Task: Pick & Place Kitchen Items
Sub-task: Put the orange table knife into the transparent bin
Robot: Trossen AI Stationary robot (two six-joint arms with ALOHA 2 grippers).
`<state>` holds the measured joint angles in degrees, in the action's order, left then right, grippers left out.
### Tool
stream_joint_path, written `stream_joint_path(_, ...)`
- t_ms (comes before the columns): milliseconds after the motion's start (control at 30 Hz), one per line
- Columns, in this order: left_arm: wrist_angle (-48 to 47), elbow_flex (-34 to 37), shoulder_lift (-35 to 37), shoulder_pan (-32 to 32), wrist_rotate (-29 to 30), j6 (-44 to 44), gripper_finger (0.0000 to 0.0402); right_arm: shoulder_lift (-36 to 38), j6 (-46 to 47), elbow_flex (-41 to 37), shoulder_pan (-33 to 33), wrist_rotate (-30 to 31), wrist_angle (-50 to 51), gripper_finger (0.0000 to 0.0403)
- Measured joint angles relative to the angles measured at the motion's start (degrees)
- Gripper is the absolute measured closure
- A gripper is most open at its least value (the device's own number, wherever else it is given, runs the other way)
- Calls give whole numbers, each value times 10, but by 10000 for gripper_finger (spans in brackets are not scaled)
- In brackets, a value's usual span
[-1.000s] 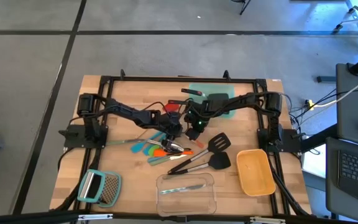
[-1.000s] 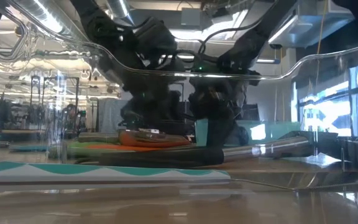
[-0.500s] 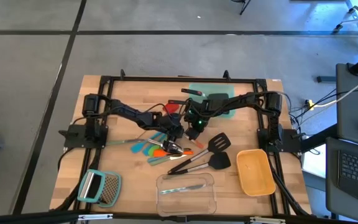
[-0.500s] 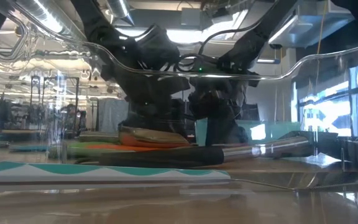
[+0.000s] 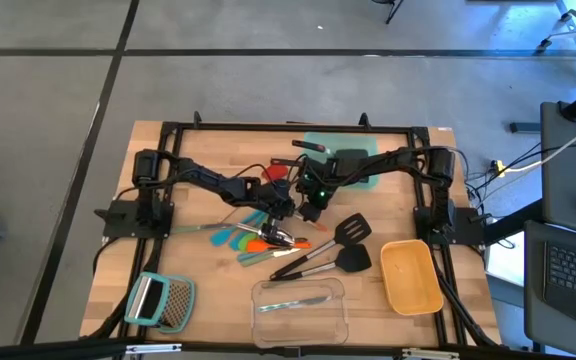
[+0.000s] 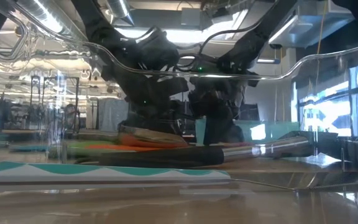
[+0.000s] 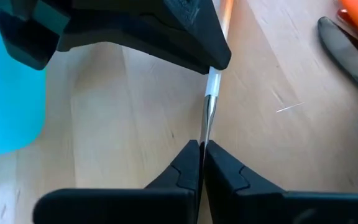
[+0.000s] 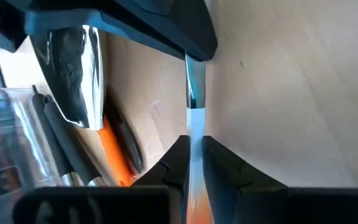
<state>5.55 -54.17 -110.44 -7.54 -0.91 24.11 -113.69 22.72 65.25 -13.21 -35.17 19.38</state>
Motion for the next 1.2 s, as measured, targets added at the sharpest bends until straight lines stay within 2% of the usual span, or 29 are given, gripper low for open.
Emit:
stream_joint_path(67,-2,1,4,4,16,-2,396,2,-15,2,0,9,0,362)
stream_joint_path(267,-13,-2,19,9,68,-4,399,42,-23,23,6,91,10,349)
stream_joint_path(467,-75,-41,19,5,66,-34,399,74,-26,54,5,172,41,279)
stream_joint_path(600,-118,-72,29,9,60,-42,399,99,-37,72,6,204,79,226)
stream_joint_path(700,-135,-99,35,11,59,-44,399,125,-46,78,7,224,108,205)
stream_joint_path(833,-139,-126,40,13,43,-48,399,159,-84,80,13,235,136,199)
stream_joint_path(967,-138,-135,40,9,28,-72,399,182,-77,80,21,274,158,199)
stream_joint_path(1200,-151,-133,42,10,23,-89,399,226,-65,82,29,280,190,200)
